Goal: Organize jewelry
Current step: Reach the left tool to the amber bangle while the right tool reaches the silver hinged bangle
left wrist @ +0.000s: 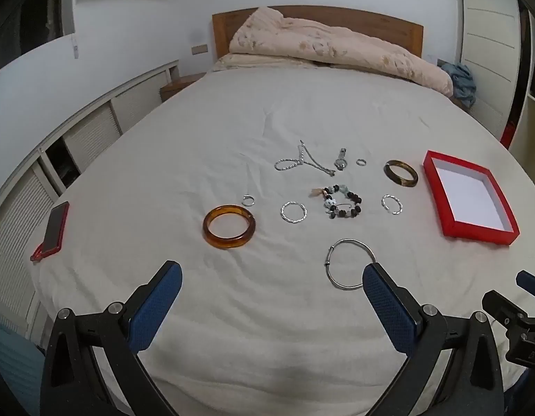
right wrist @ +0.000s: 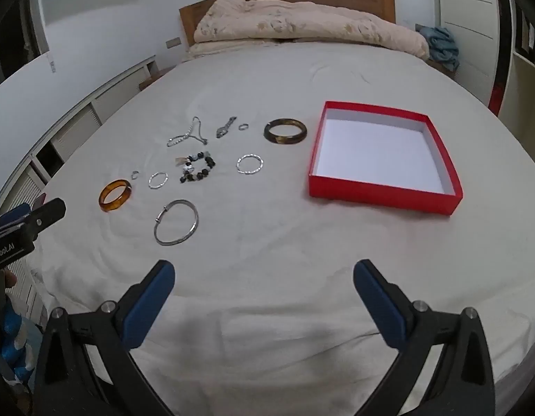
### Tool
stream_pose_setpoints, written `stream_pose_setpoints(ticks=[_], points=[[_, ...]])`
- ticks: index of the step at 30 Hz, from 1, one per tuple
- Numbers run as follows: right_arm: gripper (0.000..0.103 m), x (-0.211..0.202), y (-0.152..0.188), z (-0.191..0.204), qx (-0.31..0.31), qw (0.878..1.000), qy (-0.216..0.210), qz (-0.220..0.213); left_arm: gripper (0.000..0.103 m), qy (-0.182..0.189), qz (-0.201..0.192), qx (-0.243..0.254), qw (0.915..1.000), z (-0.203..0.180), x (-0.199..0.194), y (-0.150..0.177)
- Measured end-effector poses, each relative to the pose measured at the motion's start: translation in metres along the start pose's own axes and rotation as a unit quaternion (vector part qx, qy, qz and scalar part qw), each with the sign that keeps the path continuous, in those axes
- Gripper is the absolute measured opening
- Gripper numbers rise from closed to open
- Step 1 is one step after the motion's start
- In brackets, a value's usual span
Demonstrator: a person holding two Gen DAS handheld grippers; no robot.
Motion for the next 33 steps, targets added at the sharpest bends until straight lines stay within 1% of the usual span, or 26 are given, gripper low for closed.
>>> stream_pose_setpoints(ticks=[6,10,11,12,17,21,22,25,27,28,30,32,33], points=[[0.103,0.007,0.001,0.002,0.003,1.0,-0.003,0.011,0.102,0.004,0.009,0.003,0.9999,0.004,0.013,0.0],[0.103,0.016,0.002,0.009,-0.004,1.0,-0.007,0.021,0.102,0.004,0.015,0.004,0.9999,0.003,0.015,0.002],[0.103,0.012,0.005,0.01,-0.006,1.0,-0.009,0.024,0.102,0.005,0.016,0.002,0.9999,0.004,0.017,0.002],[0.103,0.02,0.001,0.012,-0.006,1.0,-0.009,0.026,0.102,0.006,0.016,0.0,0.9999,0.003,0.018,0.003],[0.103,0.029,0.0,0.021,-0.01,0.999,-0.015,0.033,0.102,0.002,0.028,0.005,0.9996,0.007,0.025,0.006],[0.102,0.037,0.003,0.026,-0.014,0.998,-0.021,0.05,0.102,0.002,0.03,0.011,0.9995,0.009,0.033,0.006],[0.102,0.039,0.003,0.026,-0.019,0.998,-0.019,0.058,0.102,0.003,0.041,0.013,0.9991,0.01,0.034,0.008],[0.102,0.046,0.002,0.029,-0.028,0.998,-0.019,0.055,0.102,0.004,0.053,0.015,0.9985,0.011,0.038,0.009],[0.102,0.05,0.0,0.032,-0.032,0.998,-0.022,0.052,0.102,0.006,0.054,0.011,0.9984,0.013,0.041,0.009],[0.102,0.051,-0.001,0.034,-0.033,0.998,-0.024,0.05,0.102,0.006,0.063,0.011,0.9979,0.014,0.042,0.01],[0.101,0.053,-0.002,0.038,-0.025,0.998,-0.035,0.047,0.102,0.004,0.054,0.011,0.9985,0.016,0.046,0.008],[0.1,0.055,-0.001,0.042,-0.026,0.997,-0.039,0.054,0.102,0.003,0.055,0.012,0.9984,0.018,0.05,0.009],[0.096,0.057,0.0,0.042,-0.03,0.997,-0.038,0.06,0.102,0.003,0.055,0.011,0.9984,0.018,0.052,0.008]])
Point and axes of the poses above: each gripper's, at about its wrist camera, not at the fingertips, and x roughly the way its jaws point, z to its left, y to its underside, the point moved 5 cm from there along x, roughly the way its jaws point, and after that the axes turned 15 degrees about -z, right-handed, at the moved point
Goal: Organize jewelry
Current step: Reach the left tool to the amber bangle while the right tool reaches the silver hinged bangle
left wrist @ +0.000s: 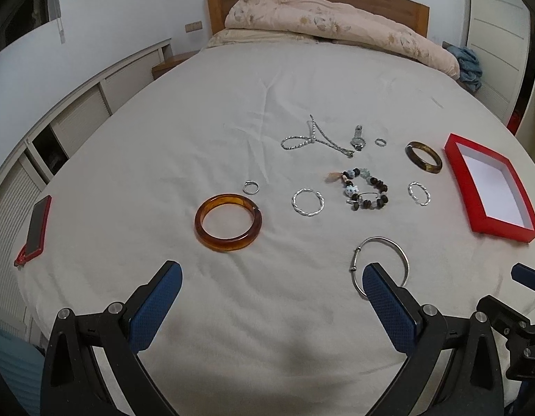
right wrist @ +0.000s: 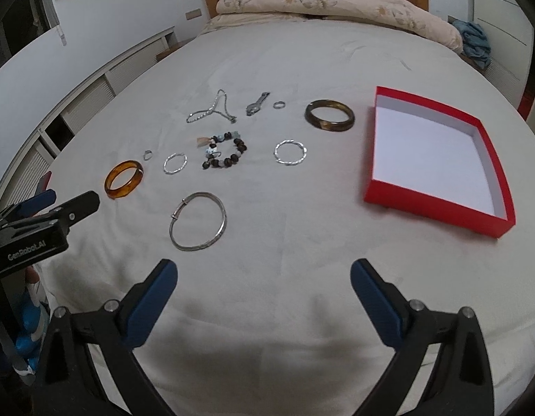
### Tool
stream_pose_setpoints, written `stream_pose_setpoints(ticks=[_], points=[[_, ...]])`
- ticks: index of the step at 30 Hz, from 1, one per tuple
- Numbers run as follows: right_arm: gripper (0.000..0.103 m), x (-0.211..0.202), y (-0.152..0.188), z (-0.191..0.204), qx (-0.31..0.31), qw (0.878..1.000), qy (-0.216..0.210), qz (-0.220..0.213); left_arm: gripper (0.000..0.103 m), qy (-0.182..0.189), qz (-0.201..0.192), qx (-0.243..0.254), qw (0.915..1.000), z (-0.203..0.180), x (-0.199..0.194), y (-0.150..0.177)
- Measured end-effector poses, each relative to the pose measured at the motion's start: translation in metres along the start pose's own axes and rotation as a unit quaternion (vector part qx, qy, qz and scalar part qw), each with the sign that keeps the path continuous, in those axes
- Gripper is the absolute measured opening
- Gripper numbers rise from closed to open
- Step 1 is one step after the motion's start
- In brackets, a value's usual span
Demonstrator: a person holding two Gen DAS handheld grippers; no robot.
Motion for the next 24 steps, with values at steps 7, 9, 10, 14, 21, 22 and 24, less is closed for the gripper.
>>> stream_pose_setpoints(ticks=[7,9,10,14,21,22,24], points=[[0.073,0.015,-0.001,0.004,0.001,1.0,-0.012,0.018,0.096,0.004,0.013,-0.002,0.9999,0.004,0.015,0.0],[0.07,0.02,-0.002,0.006,-0.001,1.0,-0.015,0.021,0.094,0.004,0.014,-0.003,0.9999,0.006,0.021,0.0],[0.068,0.023,-0.002,0.006,-0.003,1.0,-0.016,0.022,0.093,0.004,0.016,-0.003,0.9999,0.006,0.023,0.0],[0.062,0.032,-0.004,0.01,0.001,0.999,-0.027,0.033,0.092,0.007,0.022,-0.008,0.9997,0.011,0.033,-0.001],[0.044,0.053,-0.009,0.021,0.006,0.997,-0.062,0.048,0.087,0.014,0.029,-0.018,0.9993,0.023,0.051,-0.005],[0.044,0.056,-0.01,0.023,0.006,0.997,-0.066,0.049,0.087,0.015,0.028,-0.019,0.9993,0.025,0.053,-0.006],[0.044,0.062,-0.012,0.025,0.005,0.996,-0.072,0.053,0.086,0.017,0.027,-0.023,0.9992,0.03,0.057,-0.01]])
Point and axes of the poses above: each gripper's, at about its wrist camera, not at the fingertips, and x roughly the way its jaws point, z to its left, y to its underside, the point moved 5 cm from there along x, roughly the way its jaws point, and after that the axes turned 15 degrees about -z, right-handed, at the moved point
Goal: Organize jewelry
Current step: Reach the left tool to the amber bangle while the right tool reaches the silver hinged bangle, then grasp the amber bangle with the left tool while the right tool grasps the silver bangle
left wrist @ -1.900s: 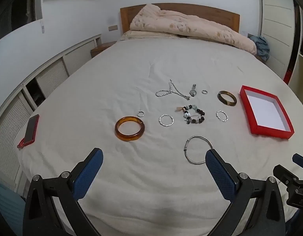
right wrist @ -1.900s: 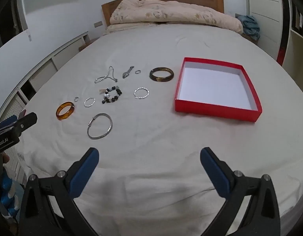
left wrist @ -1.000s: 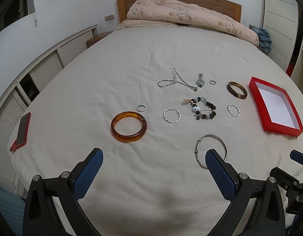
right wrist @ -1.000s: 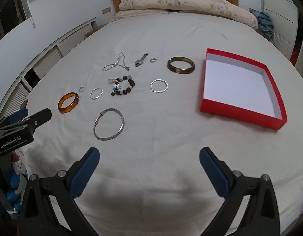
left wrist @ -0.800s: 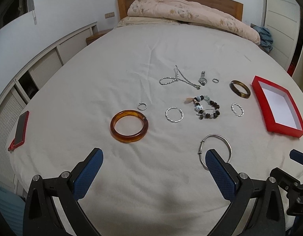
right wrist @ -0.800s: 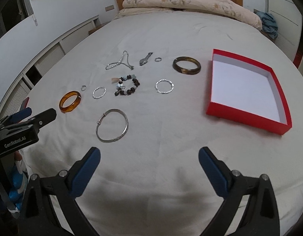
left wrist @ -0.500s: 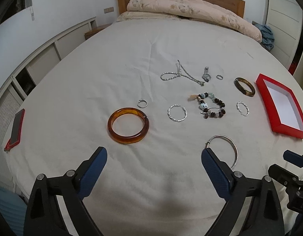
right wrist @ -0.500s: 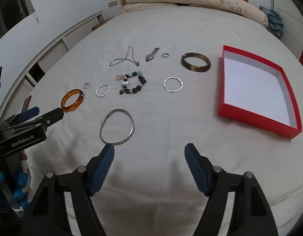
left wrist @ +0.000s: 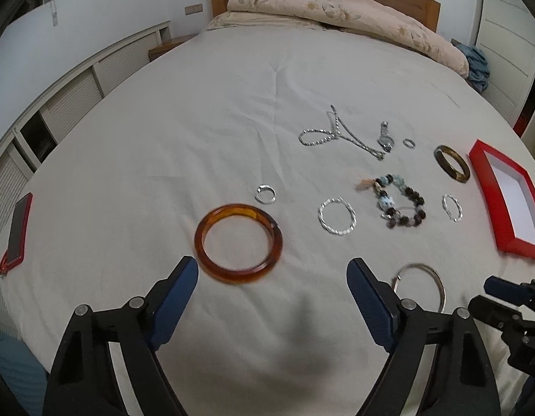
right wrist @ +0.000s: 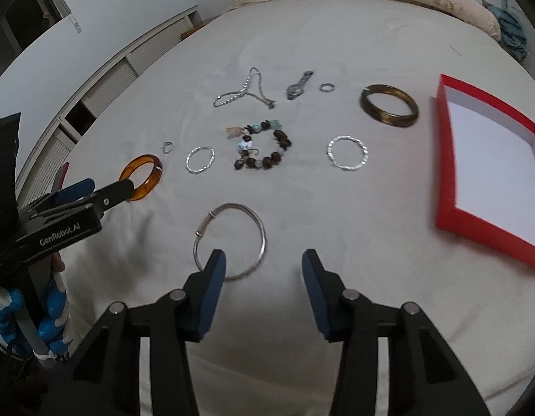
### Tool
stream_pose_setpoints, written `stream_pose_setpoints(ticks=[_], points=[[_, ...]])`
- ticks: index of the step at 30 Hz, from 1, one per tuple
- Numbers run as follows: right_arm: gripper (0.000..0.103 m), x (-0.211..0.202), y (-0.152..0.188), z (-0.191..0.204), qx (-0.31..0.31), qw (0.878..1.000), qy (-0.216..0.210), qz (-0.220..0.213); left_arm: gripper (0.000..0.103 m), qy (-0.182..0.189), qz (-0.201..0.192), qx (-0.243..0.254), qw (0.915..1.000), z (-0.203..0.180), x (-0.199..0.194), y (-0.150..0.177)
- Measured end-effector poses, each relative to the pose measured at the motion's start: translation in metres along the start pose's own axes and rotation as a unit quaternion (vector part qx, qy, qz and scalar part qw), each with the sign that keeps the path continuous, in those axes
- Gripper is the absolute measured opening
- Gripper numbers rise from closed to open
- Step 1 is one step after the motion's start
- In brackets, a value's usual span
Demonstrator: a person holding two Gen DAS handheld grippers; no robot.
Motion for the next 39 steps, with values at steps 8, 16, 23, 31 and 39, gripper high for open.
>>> stream_pose_setpoints(ticks=[8,16,23,31,39], points=[[0.044,0.021,-0.003,0.003,0.0,1.0,-0.011,0.014,0.086,0.003,0.001,-0.027,0.9996,0.031,0.011,-0.008],[0.044,0.044,0.003,-0.002,-0.002,0.999,-0.005,0.044,0.07,0.026,0.039,-0.007,0.9989,0.013,0.043,-0.001],[0.031,0.066,0.004,0.004,-0.035,0.997,0.002,0.065,0.056,0.027,0.076,0.011,0.9967,0.01,0.066,0.017],[0.006,0.086,-0.005,0.014,-0.075,0.995,0.013,0.067,0.01,0.033,0.071,-0.01,0.9969,0.012,0.069,0.006],[0.004,0.049,-0.023,0.017,-0.084,0.996,0.004,0.024,0.01,0.025,0.046,-0.01,0.9986,0.011,0.029,-0.001]])
Point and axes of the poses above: each gripper's, at about its wrist camera, not at the fingertips, and x roughly the way its jaws point, z to its left, y to its underside, the point moved 5 cm from there along x, roughly the way its jaws point, and after that the axes turned 15 degrees about -z, right-handed, at the moved point
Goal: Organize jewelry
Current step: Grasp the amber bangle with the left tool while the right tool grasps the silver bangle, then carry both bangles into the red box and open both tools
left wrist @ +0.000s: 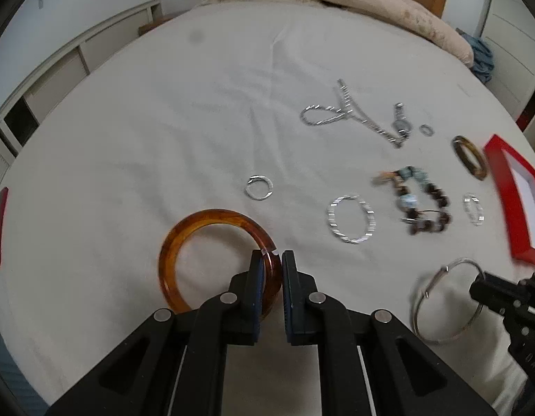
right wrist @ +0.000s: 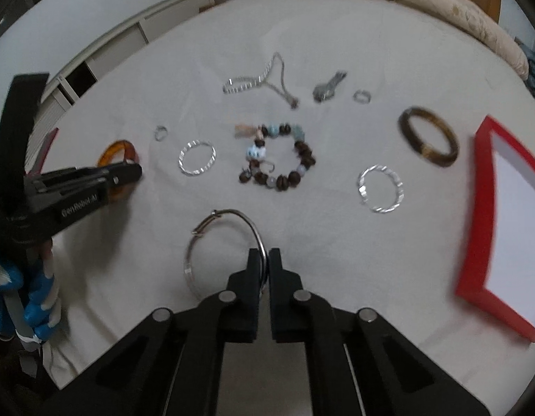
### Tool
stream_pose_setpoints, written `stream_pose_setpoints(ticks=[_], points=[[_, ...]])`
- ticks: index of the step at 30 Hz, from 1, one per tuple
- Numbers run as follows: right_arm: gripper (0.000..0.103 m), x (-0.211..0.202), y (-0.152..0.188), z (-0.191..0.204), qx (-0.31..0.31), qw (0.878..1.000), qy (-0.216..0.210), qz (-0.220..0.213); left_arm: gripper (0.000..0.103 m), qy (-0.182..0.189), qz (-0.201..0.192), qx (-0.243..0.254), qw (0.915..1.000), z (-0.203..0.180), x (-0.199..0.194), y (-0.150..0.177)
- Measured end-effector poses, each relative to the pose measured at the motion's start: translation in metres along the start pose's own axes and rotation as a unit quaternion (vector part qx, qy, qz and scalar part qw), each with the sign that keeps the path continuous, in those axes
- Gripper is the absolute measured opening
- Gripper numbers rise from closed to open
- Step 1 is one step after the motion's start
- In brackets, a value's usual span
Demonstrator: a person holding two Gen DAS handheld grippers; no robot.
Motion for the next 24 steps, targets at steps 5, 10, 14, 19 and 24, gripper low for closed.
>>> stream_pose_setpoints(ticks=[5,10,14,19,24], points=[[0.004,-0.041,-0.009,-0.021,0.01,0.999,0.017,-0.043,0.01,0.022,-0.023,0.014,0.9994,-0.027,-0.022,-0.012],[0.004,-0.093,-0.021,-0.065,0.033,0.994,0.054,-0.091,0.01,0.078,-0.045,0.048,0.9948,-0.091,-0.039,-0.032],[0.004,-0.131,-0.03,-0.114,0.049,0.987,0.093,-0.119,0.01,0.129,-0.054,0.079,0.9871,-0.169,-0.037,-0.051],[0.004,-0.151,-0.024,-0.181,0.073,0.983,0.123,-0.119,0.01,0.183,-0.05,0.114,0.9753,-0.252,-0.036,-0.058],[0.004,-0.149,0.008,-0.238,0.111,0.98,0.131,-0.096,0.01,0.21,-0.032,0.141,0.9669,-0.319,-0.024,-0.057]])
Point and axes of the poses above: each gripper's, at about its wrist camera, not at the fingertips, and x roughly the way its jaws point, z to its left, y to its underside, the point moved 5 cm from there along x, roughly the way its jaws point, and after that the axes turned 15 degrees about -z, right-handed, at the moved point
